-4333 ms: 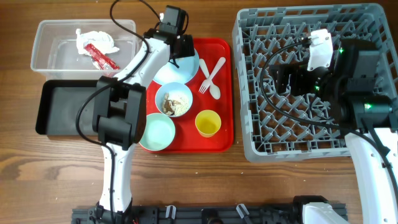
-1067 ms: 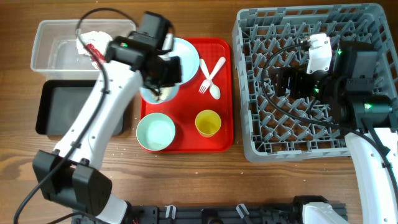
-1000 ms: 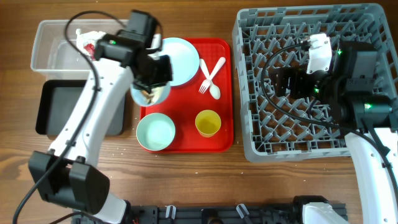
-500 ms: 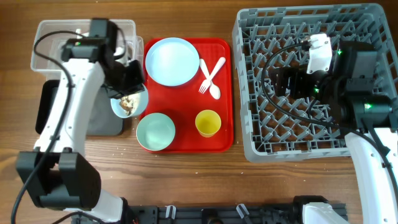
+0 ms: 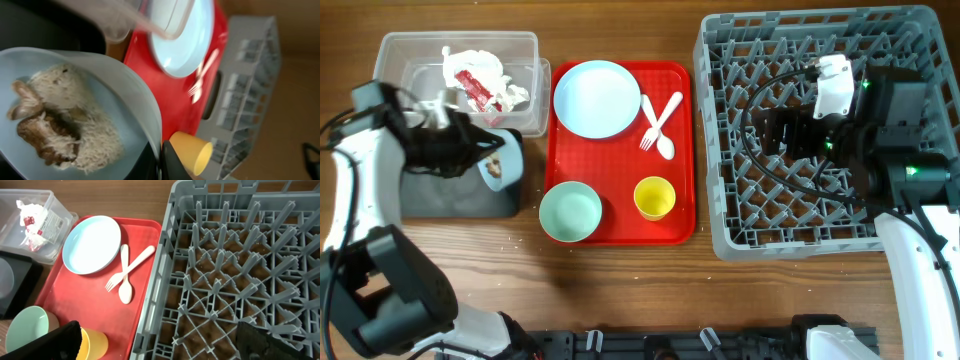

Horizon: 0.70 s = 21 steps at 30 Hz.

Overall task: Sort waste into correct bins and load items into the dishwasher rack
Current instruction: 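Tip the bowl over the black tray to dump the rice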

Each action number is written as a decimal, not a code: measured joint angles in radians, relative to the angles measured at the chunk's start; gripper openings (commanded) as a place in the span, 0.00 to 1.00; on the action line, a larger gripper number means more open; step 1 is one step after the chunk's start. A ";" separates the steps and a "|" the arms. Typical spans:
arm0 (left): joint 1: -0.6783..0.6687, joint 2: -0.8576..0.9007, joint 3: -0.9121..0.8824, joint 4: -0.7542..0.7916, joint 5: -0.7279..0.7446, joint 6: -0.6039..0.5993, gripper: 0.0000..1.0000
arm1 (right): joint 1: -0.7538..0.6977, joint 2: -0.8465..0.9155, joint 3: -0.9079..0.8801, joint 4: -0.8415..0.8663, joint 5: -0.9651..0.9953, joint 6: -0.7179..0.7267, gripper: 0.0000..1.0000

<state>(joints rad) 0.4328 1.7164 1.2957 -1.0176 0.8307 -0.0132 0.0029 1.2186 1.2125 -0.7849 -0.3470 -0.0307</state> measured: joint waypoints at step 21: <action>0.413 0.000 -0.232 0.310 0.556 0.088 0.04 | 0.000 0.000 0.000 -0.019 0.000 0.004 1.00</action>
<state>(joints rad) 0.8459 1.7161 1.0637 -0.7074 1.3869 0.0746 0.0029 1.2186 1.2125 -0.8036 -0.3470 -0.0265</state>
